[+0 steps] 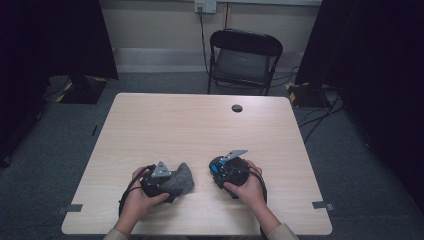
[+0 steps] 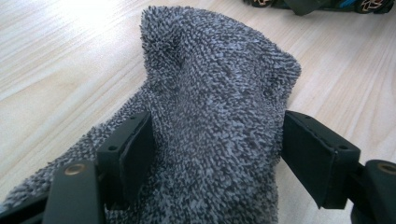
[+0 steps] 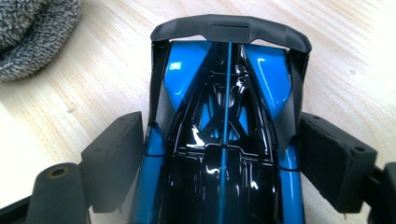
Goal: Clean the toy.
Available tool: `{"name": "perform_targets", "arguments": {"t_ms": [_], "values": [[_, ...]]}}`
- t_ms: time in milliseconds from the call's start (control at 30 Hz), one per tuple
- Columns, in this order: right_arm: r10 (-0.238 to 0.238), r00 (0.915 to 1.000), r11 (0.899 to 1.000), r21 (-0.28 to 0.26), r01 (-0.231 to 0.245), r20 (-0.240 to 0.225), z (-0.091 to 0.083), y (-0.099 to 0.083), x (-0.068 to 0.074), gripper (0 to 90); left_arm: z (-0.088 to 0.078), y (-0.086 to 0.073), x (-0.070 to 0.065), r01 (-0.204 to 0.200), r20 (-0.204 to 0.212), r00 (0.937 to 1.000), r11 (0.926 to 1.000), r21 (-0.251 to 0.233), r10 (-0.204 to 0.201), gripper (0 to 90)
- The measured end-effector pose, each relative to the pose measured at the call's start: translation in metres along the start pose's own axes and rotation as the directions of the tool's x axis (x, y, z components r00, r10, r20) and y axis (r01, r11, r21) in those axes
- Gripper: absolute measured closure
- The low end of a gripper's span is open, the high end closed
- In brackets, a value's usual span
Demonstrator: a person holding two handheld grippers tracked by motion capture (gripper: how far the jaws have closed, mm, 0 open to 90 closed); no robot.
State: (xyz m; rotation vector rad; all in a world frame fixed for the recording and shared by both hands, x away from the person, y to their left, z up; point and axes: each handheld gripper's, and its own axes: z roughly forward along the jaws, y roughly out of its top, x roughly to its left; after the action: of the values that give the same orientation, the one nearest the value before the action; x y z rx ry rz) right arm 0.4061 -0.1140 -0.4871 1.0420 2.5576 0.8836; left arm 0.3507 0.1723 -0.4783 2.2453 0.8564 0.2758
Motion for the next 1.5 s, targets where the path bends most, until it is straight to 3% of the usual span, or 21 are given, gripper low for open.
{"name": "perform_targets", "arguments": {"t_ms": [300, 567, 667, 833, 1167, 1500], "values": [[0.022, 0.9997, 1.000, -0.003, -0.022, -0.007, -0.006, -0.002, -0.004, 17.7, 0.000, 0.000, 0.000, -0.003, 0.000, 1.0000, 1.0000, -0.001, 0.003, 26.1], [0.010, 0.9999, 1.000, -0.014, -0.010, -0.011, -0.018, -0.013, 0.000, 17.8, 0.000, 0.000, -0.001, 0.001, -0.003, 1.0000, 1.0000, -0.001, -0.001, 26.3], [0.034, 0.9991, 0.999, -0.013, -0.034, -0.026, -0.017, -0.019, -0.001, 17.9, 0.000, 0.000, -0.001, 0.003, -0.005, 1.0000, 1.0000, 0.000, -0.003, 26.4], [-0.002, 1.0000, 1.000, -0.024, 0.002, -0.002, -0.016, -0.022, 0.003, 21.1, 0.000, -0.001, -0.001, 0.003, -0.005, 1.0000, 1.0000, -0.001, -0.003, 26.8], [0.022, 0.9994, 1.000, -0.011, -0.021, 0.026, -0.018, -0.021, 0.006, 24.7, 0.000, -0.001, -0.002, 0.001, -0.006, 1.0000, 1.0000, 0.001, -0.001, 27.2], [0.030, 0.9992, 0.999, 0.015, -0.030, 0.026, -0.019, -0.019, 0.007, 26.2, 0.000, -0.001, -0.001, 0.004, -0.004, 1.0000, 1.0000, 0.002, -0.004, 27.6]]}}
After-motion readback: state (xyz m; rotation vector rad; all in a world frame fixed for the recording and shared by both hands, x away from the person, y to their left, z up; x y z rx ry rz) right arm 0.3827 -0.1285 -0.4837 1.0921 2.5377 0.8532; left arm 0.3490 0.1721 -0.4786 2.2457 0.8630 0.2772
